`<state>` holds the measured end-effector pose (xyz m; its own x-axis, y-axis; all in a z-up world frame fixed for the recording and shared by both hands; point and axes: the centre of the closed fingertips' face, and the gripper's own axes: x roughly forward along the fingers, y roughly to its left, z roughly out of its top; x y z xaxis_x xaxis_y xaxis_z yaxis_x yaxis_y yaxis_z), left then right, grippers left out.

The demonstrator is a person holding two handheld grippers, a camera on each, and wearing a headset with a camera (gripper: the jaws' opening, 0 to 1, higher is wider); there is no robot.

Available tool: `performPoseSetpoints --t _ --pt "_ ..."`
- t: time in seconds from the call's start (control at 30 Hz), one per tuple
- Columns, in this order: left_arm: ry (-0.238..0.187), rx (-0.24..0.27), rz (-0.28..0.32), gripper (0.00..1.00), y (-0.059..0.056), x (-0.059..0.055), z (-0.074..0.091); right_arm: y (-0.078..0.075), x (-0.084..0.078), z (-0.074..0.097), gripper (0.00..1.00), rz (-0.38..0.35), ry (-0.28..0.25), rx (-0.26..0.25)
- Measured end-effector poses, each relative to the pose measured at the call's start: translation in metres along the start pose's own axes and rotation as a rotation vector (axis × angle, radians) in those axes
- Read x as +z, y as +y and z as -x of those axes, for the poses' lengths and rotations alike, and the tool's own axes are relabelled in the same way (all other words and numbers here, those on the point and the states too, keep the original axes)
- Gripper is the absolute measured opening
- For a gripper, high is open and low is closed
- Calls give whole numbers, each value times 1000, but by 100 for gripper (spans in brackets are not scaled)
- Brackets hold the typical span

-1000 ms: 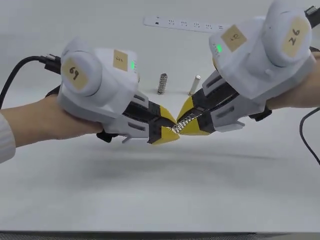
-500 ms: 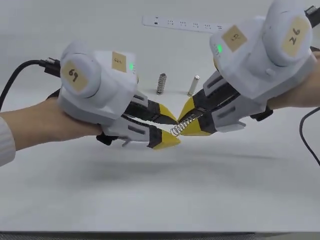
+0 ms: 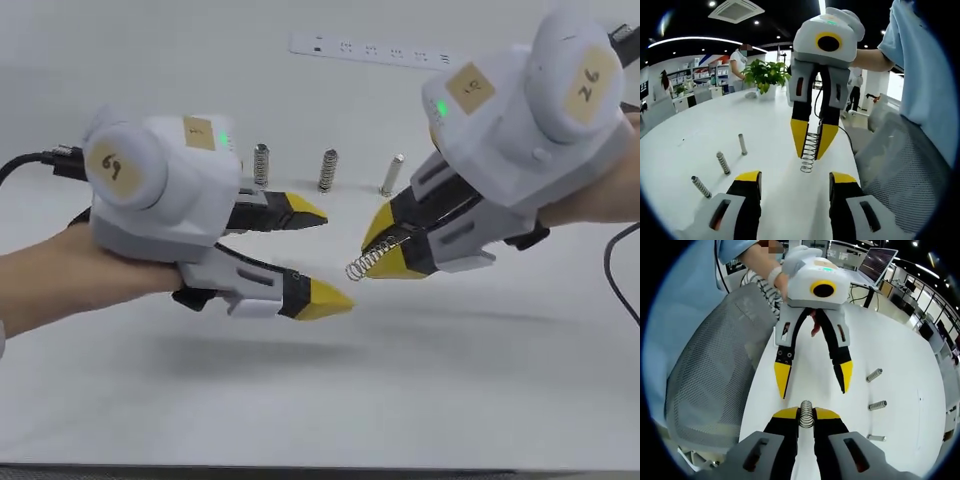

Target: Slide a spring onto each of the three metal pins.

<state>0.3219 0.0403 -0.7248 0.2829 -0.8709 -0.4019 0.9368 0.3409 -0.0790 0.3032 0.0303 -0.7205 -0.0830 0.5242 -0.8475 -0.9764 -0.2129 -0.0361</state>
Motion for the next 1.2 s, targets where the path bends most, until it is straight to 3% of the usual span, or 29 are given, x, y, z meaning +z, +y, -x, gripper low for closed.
performPoseSetpoints --t 0.23,0.33,0.5,0.73,0.97,1.2 --pt "-3 78 28 75 11 -9 11 0 -1 0 7 -1 3 4" --pt "-2 97 44 80 14 -13 15 -1 -3 -1 7 0 8 4" --pt "-18 156 65 97 22 -16 22 -2 -5 0 7 0 12 6" --pt "-13 215 93 98 33 -23 33 -2 -9 0 7 -3 22 10" --pt "-43 295 148 98 48 -28 48 -8 -16 1 7 -11 34 10" --pt "-46 352 190 98 55 -38 62 -16 -23 3 7 -13 55 11"
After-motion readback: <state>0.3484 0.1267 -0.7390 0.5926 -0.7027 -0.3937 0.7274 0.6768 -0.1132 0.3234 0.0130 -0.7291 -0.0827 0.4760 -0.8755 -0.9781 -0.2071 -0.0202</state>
